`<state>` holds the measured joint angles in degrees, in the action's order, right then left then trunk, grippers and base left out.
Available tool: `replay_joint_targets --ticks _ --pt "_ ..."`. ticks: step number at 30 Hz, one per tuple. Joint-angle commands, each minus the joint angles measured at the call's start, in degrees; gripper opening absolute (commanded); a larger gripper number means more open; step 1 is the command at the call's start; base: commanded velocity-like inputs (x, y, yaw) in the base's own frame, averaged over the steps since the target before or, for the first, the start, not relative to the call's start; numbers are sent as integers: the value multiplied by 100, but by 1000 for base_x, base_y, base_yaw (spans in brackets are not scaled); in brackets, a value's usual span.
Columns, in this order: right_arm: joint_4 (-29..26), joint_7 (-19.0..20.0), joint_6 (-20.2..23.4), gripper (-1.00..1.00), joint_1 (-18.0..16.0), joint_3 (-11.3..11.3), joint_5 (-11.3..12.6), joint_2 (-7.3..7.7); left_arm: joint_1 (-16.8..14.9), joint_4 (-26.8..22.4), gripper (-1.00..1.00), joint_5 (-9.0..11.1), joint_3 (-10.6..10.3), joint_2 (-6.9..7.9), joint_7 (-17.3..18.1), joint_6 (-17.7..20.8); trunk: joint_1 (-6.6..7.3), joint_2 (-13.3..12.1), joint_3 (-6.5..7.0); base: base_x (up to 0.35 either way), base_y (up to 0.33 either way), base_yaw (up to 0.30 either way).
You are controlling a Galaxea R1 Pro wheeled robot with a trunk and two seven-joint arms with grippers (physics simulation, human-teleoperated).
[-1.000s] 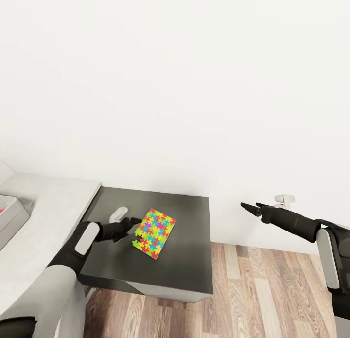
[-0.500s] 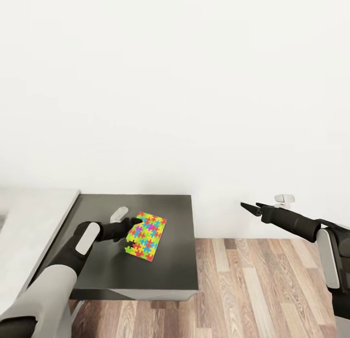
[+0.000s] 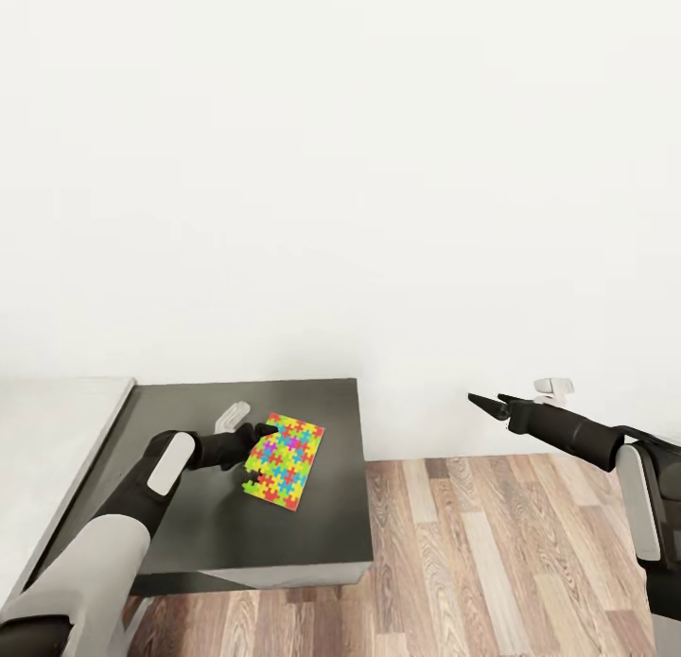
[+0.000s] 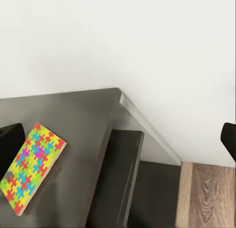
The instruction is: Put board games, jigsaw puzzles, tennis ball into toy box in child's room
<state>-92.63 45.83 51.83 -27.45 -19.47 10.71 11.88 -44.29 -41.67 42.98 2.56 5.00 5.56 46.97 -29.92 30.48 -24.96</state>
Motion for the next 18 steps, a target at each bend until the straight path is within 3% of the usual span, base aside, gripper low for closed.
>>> replay_joint_targets --ticks 1,7,8,11,18 --pt "3 10 31 100 -6 -3 6 -1 1 179 100 -42 -17 -2 33 29 -3 6 -8 0 0 -255" --pt "167 -23 93 100 -17 124 2 -7 -1 177 100 -35 -126 1 33 32 -3 6 -8 0 0 -278" --pt "519 -216 94 100 -45 517 4 -39 8 134 100 -35 -128 1 38 28 -3 6 -8 0 0 -223" --pt "645 -523 91 100 -37 771 22 -163 15 98 100 -34 -116 7 36 2 -3 6 -8 -2 -2 -118" --pt "706 -616 131 100 -36 853 47 -218 17 89 100 -6 -115 10 33 -56 -3 6 -8 -156 -194 -10"
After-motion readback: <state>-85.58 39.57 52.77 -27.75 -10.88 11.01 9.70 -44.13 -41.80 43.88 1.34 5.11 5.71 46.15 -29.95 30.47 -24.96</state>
